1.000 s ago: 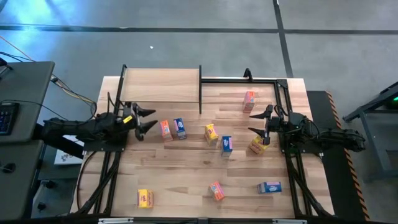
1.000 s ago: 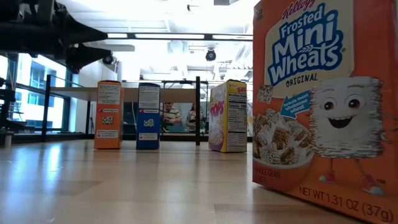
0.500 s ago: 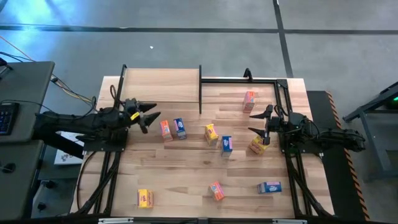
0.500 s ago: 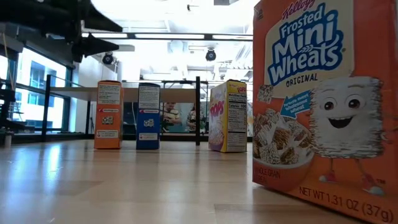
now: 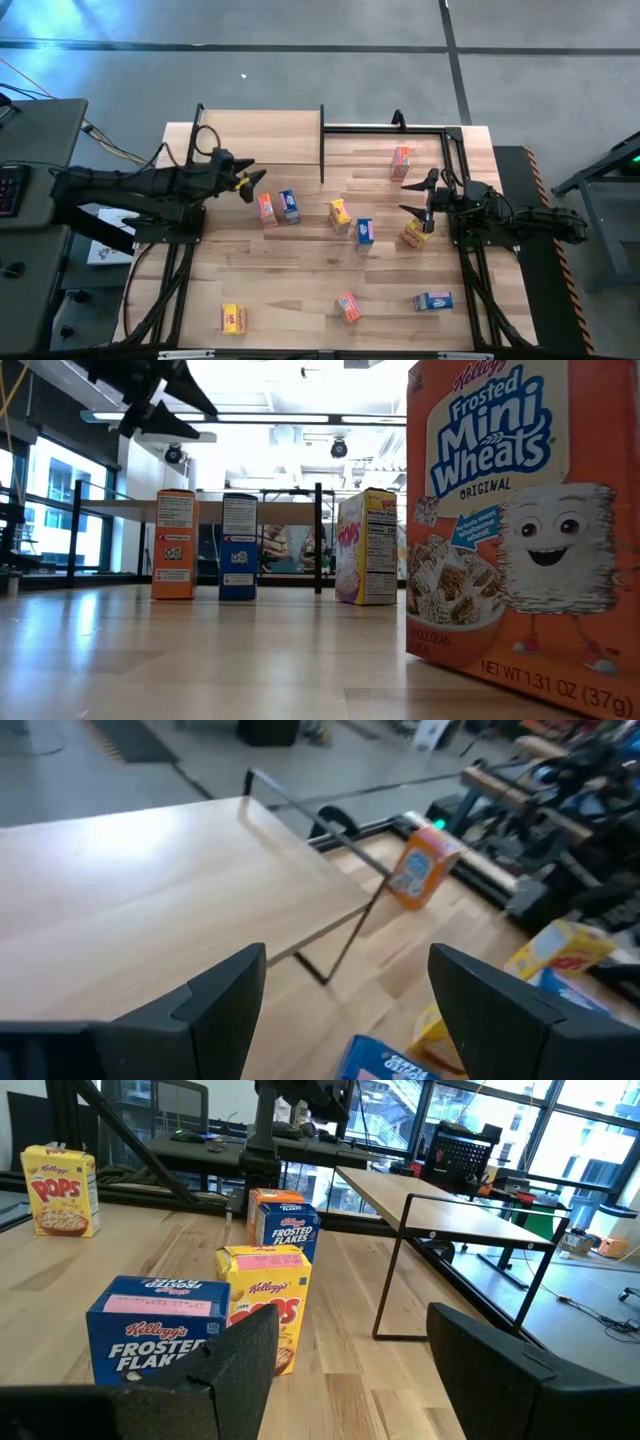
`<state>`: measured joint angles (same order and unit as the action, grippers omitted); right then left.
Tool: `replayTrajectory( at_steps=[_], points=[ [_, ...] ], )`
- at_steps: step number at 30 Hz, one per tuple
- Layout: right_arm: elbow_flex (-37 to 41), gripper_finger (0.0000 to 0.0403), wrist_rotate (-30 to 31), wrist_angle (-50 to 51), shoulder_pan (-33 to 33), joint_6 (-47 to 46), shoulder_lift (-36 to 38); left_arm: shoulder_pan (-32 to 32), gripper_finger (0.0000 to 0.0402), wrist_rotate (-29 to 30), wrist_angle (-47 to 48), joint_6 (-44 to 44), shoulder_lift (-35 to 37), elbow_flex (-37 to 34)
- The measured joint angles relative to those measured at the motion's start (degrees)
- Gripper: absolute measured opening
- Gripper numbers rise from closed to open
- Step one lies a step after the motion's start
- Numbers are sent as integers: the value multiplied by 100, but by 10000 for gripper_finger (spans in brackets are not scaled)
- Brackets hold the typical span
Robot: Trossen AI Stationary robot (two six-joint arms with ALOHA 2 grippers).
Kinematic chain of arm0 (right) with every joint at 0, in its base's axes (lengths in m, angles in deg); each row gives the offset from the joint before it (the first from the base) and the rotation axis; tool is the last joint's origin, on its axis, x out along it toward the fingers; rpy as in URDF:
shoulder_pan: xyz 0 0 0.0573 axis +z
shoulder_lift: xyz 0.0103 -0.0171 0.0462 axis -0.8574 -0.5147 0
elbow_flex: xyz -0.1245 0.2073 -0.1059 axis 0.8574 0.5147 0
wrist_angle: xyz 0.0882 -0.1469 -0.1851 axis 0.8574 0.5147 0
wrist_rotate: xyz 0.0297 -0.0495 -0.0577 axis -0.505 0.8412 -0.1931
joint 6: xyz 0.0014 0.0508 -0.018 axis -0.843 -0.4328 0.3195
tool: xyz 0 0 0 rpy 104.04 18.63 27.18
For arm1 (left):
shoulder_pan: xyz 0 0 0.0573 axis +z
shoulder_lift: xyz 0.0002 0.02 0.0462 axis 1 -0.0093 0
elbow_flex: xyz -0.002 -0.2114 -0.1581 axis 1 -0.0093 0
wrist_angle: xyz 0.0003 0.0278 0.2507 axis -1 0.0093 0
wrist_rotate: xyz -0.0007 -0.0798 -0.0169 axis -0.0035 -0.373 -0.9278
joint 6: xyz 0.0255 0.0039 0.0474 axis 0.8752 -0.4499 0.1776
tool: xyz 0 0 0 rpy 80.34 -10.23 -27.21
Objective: Stack cereal on shelf
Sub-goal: Put the middle left orange cereal box on the shelf
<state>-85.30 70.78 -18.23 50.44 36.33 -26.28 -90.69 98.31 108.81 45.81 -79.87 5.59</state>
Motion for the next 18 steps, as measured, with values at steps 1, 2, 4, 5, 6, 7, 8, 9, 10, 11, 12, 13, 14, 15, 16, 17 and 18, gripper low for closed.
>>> replayTrajectory(
  at_steps=[1,2,4,5,6,7,8,9,10,11,12,13,14,15,16,17,18],
  points=[
    [1,248,0,0,0,1,0,2,271,10,193,-127,-80,116],
    [1,248,-2,0,0,2,0,6,271,14,417,-277,-158,228],
    [-1,248,1,0,-2,-1,0,7,271,12,845,-624,-316,434],
    [1,248,-1,0,-2,-1,0,7,271,-4,1030,-786,-394,529],
    [1,248,-1,1,-1,1,-1,7,271,-40,1192,-952,-472,610],
    [-1,248,-2,0,0,0,-1,7,271,-86,1356,-1118,-552,688],
    [1,248,-2,0,1,1,-2,7,271,-156,1503,-1289,-628,752],
    [1,248,0,0,-1,-1,-2,7,271,-218,1625,-1456,-704,804],
    [0,248,-2,0,-2,2,-2,7,271,-288,1733,-1599,-779,844],
    [-1,248,-2,0,0,-1,-1,7,271,-355,1842,-1737,-838,870],
    [-1,248,0,1,0,0,-2,7,271,-416,1940,-1873,-888,888],
    [2,248,0,0,0,-1,-2,7,271,-478,2024,-1991,-941,907],
    [1,248,-2,0,-1,0,-1,7,271,-542,2084,-2107,-988,919],
    [0,248,0,1,-2,0,-2,7,271,-604,2171,-2217,-1026,920],
    [-1,248,1,0,-1,-1,-2,7,271,-654,2263,-2309,-1061,920],
    [1,248,-2,0,-1,-1,-1,7,271,-703,2324,-2386,-1100,920],
    [1,248,-1,0,-1,0,-2,7,271,-754,2350,-2425,-1138,920]
  ],
)
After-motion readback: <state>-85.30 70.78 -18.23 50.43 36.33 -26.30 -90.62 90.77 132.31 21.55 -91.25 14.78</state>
